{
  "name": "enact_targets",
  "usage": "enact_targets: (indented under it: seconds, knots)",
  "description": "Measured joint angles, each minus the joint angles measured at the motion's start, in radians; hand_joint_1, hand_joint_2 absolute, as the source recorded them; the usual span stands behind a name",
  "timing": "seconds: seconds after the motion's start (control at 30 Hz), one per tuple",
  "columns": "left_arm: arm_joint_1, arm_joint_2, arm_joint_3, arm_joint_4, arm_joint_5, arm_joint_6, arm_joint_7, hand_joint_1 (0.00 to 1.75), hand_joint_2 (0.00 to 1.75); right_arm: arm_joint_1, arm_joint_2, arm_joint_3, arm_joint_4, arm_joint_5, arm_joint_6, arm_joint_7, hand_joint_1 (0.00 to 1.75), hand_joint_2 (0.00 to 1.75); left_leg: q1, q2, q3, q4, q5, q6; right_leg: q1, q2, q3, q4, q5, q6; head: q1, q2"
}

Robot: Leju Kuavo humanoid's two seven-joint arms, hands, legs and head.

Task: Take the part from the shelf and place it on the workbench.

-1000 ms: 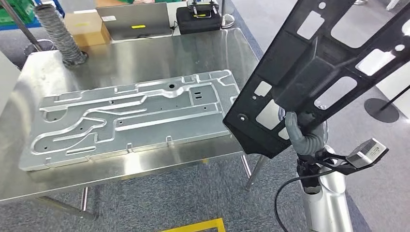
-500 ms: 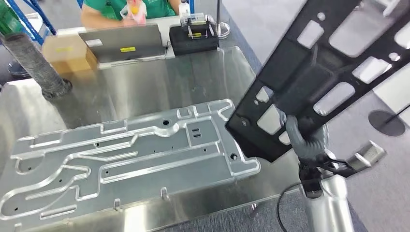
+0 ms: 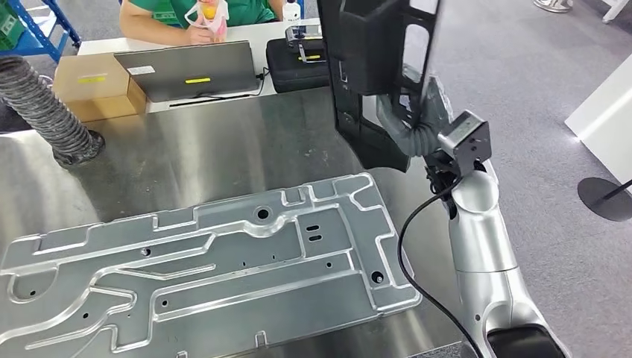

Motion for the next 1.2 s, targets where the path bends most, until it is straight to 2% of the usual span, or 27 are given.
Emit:
enact_targets:
  seconds: [0.07, 0.1, 0.13, 0.2, 0.23, 0.27, 0.3, 0.37, 0.4, 0.43, 0.47, 0.57, 0.63, 0.67, 0.73, 0.77, 0.8, 0.83, 0.9, 0.93, 0.97, 1.03, 1.1, 1.13, 1.2]
  knots:
    - [-0.001, 0.001, -0.003, -0.001, 0.0, 0.0, 0.0, 0.0, 1.75, -0.035, 0.0, 0.027, 0.019, 0.01, -0.008, 0.001, 1.75, 1.75, -0.003, 0.001, -0.002, 0.005, -0.01, -0.011, -0.009, -0.001, 0.013, -0.017, 0.002, -0.008, 0.0, 0.0]
    - [-0.001, 0.002, -0.004, -0.001, 0.0, 0.001, 0.0, 0.0, 1.75, -0.049, -0.001, 0.04, 0.028, 0.013, -0.012, 0.0, 1.75, 1.75, -0.004, 0.003, -0.009, 0.025, -0.024, -0.018, -0.015, 0.0, 0.022, -0.027, 0.005, -0.011, -0.001, 0.0]
    - [-0.001, 0.003, -0.004, -0.001, 0.001, 0.001, 0.0, 0.0, 1.75, -0.059, -0.003, 0.048, 0.035, 0.014, -0.015, 0.0, 1.75, 1.75, -0.002, 0.005, -0.024, 0.064, -0.045, -0.025, -0.021, -0.001, 0.031, -0.034, 0.007, -0.013, -0.001, 0.0]
    - [-0.005, 0.003, -0.004, -0.001, 0.002, 0.001, -0.001, 0.0, 1.75, -0.071, -0.011, 0.067, 0.051, 0.016, -0.019, 0.0, 1.75, 1.75, 0.012, 0.006, -0.076, 0.186, -0.093, -0.038, -0.028, -0.001, 0.043, -0.039, 0.004, -0.013, -0.001, 0.0]
    - [-0.008, 0.004, -0.004, -0.001, 0.002, 0.001, -0.002, 0.0, 1.75, -0.073, -0.016, 0.074, 0.059, 0.02, -0.021, 0.001, 1.75, 1.75, 0.02, 0.007, -0.102, 0.239, -0.105, -0.044, -0.032, 0.0, 0.047, -0.039, 0.0, -0.011, -0.001, 0.0]
    - [-0.01, 0.004, -0.004, -0.002, 0.003, 0.001, -0.003, 0.0, 1.75, -0.074, -0.021, 0.084, 0.068, 0.028, -0.025, 0.001, 1.75, 1.75, 0.028, 0.008, -0.117, 0.267, -0.103, -0.051, -0.037, 0.002, 0.052, -0.038, -0.004, -0.007, -0.001, 0.0]
    - [-0.009, 0.004, -0.004, -0.002, 0.004, 0.002, -0.005, 0.0, 1.75, -0.078, -0.026, 0.094, 0.076, 0.045, -0.03, 0.001, 1.75, 1.75, 0.034, 0.01, -0.113, 0.256, -0.082, -0.059, -0.043, 0.004, 0.058, -0.037, -0.01, -0.002, -0.001, 0.0]
    - [-0.003, 0.004, -0.004, -0.002, 0.006, 0.004, -0.009, 0.0, 1.75, -0.097, -0.041, 0.122, 0.088, 0.093, -0.049, 0.002, 1.75, 1.75, 0.045, 0.013, -0.063, 0.144, -0.013, -0.072, -0.054, 0.006, 0.071, -0.031, -0.025, 0.013, -0.001, 0.0]
    - [0.0, 0.004, -0.004, -0.001, 0.006, 0.003, -0.011, 0.0, 1.75, -0.113, -0.054, 0.141, 0.093, 0.119, -0.058, 0.004, 1.75, 1.75, 0.045, 0.016, -0.034, 0.088, 0.011, -0.076, -0.056, 0.004, 0.074, -0.028, -0.033, 0.022, -0.001, 0.0]
    - [0.001, 0.004, -0.004, -0.001, 0.006, 0.001, -0.01, 0.0, 1.75, -0.134, -0.07, 0.164, 0.098, 0.144, -0.066, 0.009, 1.75, 1.75, 0.045, 0.018, -0.012, 0.042, 0.016, -0.074, -0.056, 0.0, 0.072, -0.024, -0.04, 0.031, -0.001, 0.0]
    - [0.002, 0.004, -0.004, -0.001, 0.006, -0.003, -0.01, 0.0, 1.75, -0.158, -0.086, 0.19, 0.105, 0.166, -0.07, 0.015, 1.75, 1.75, 0.042, 0.019, -0.003, 0.02, 0.009, -0.07, -0.055, -0.004, 0.069, -0.023, -0.043, 0.038, -0.001, 0.0]
    - [0.004, 0.004, -0.005, -0.001, 0.006, -0.011, -0.013, 0.0, 1.75, -0.226, -0.113, 0.27, 0.126, 0.21, -0.073, 0.033, 1.75, 1.75, 0.039, 0.015, -0.001, 0.007, -0.008, -0.044, -0.053, -0.014, 0.066, -0.024, -0.048, 0.057, 0.0, 0.0]
    - [0.006, 0.003, -0.006, -0.001, 0.006, -0.012, -0.017, 0.0, 1.75, -0.261, -0.114, 0.307, 0.139, 0.219, -0.071, 0.04, 1.75, 1.75, 0.04, 0.015, 0.002, 0.002, -0.009, -0.031, -0.053, -0.015, 0.048, 0.021, -0.075, 0.063, 0.0, 0.0]
    - [0.006, 0.003, -0.006, -0.001, 0.004, -0.013, -0.017, 0.0, 1.75, -0.274, -0.111, 0.32, 0.146, 0.219, -0.069, 0.042, 1.75, 1.75, 0.04, 0.016, 0.002, -0.001, -0.009, -0.025, -0.051, -0.015, 0.02, 0.077, -0.103, 0.064, 0.0, 0.0]
    - [0.006, 0.003, -0.01, -0.001, 0.001, -0.016, -0.015, 0.0, 1.75, -0.288, -0.098, 0.34, 0.162, 0.215, -0.068, 0.044, 1.75, 1.75, 0.037, 0.016, 0.001, -0.001, -0.009, -0.019, -0.045, -0.015, -0.065, 0.218, -0.156, 0.063, 0.0, 0.0]
    - [0.006, 0.003, -0.012, -0.001, -0.001, -0.017, -0.014, 0.0, 1.75, -0.29, -0.09, 0.349, 0.169, 0.214, -0.067, 0.045, 1.75, 1.75, 0.034, 0.015, 0.001, -0.001, -0.009, -0.018, -0.041, -0.015, -0.1, 0.267, -0.164, 0.061, 0.0, 0.0]
    - [0.006, 0.003, -0.015, -0.001, -0.001, -0.018, -0.013, 0.0, 1.75, -0.29, -0.085, 0.358, 0.176, 0.213, -0.066, 0.047, 1.75, 1.75, 0.031, 0.015, 0.001, -0.001, -0.009, -0.017, -0.038, -0.015, -0.117, 0.276, -0.149, 0.055, 0.0, 0.0]
    - [0.006, 0.003, -0.016, -0.001, -0.001, -0.019, -0.013, 0.0, 1.75, -0.29, -0.081, 0.365, 0.181, 0.213, -0.065, 0.048, 1.75, 1.75, 0.028, 0.015, 0.002, -0.001, -0.009, -0.017, -0.034, -0.014, -0.114, 0.241, -0.113, 0.047, 0.0, 0.0]
    - [0.007, 0.001, -0.018, -0.001, -0.001, -0.02, -0.013, 0.0, 1.75, -0.295, -0.079, 0.376, 0.189, 0.213, -0.065, 0.05, 1.75, 1.75, 0.023, 0.015, 0.002, 0.0, -0.009, -0.018, -0.022, -0.012, -0.069, 0.104, -0.025, 0.024, 0.0, 0.0]
    - [0.007, 0.0, -0.019, 0.0, -0.002, -0.022, -0.012, 0.0, 1.75, -0.298, -0.079, 0.38, 0.192, 0.213, -0.065, 0.05, 1.75, 1.75, 0.02, 0.013, 0.003, 0.0, -0.008, -0.02, -0.017, -0.011, -0.049, 0.047, 0.005, 0.014, 0.0, 0.0]
    - [0.007, 0.0, -0.02, 0.0, -0.002, -0.023, -0.012, 0.0, 1.75, -0.301, -0.079, 0.384, 0.195, 0.213, -0.065, 0.051, 1.75, 1.75, 0.02, 0.012, 0.003, 0.0, -0.008, -0.023, -0.012, -0.009, -0.038, 0.013, 0.021, 0.006, 0.0, 0.0]
    - [0.005, 0.0, -0.02, 0.0, -0.002, -0.024, -0.01, 0.0, 1.75, -0.303, -0.08, 0.392, 0.2, 0.212, -0.065, 0.052, 1.75, 1.75, 0.021, 0.012, 0.005, -0.002, -0.005, -0.033, -0.008, -0.007, -0.036, -0.002, 0.028, -0.001, 0.0, 0.0]
    - [0.004, 0.002, -0.021, 0.0, -0.002, -0.024, -0.01, 0.0, 1.75, -0.306, -0.086, 0.398, 0.203, 0.212, -0.065, 0.052, 1.75, 1.75, 0.021, 0.013, 0.003, 0.003, -0.014, -0.043, -0.014, -0.007, -0.028, -0.013, 0.038, -0.009, 0.0, 0.0]
    - [0.003, 0.002, -0.021, 0.0, -0.002, -0.024, -0.01, 0.0, 1.75, -0.308, -0.091, 0.4, 0.204, 0.212, -0.065, 0.052, 1.75, 1.75, 0.021, 0.013, -0.004, 0.025, -0.031, -0.048, -0.019, -0.007, -0.023, -0.02, 0.044, -0.012, 0.0, 0.0]
    - [0.003, 0.004, -0.02, 0.0, -0.001, -0.023, -0.012, 0.0, 1.75, -0.309, -0.108, 0.412, 0.204, 0.212, -0.069, 0.052, 1.75, 1.75, 0.023, 0.013, -0.04, 0.13, -0.095, -0.057, -0.024, -0.007, -0.02, -0.028, 0.052, -0.016, 0.0, 0.0]
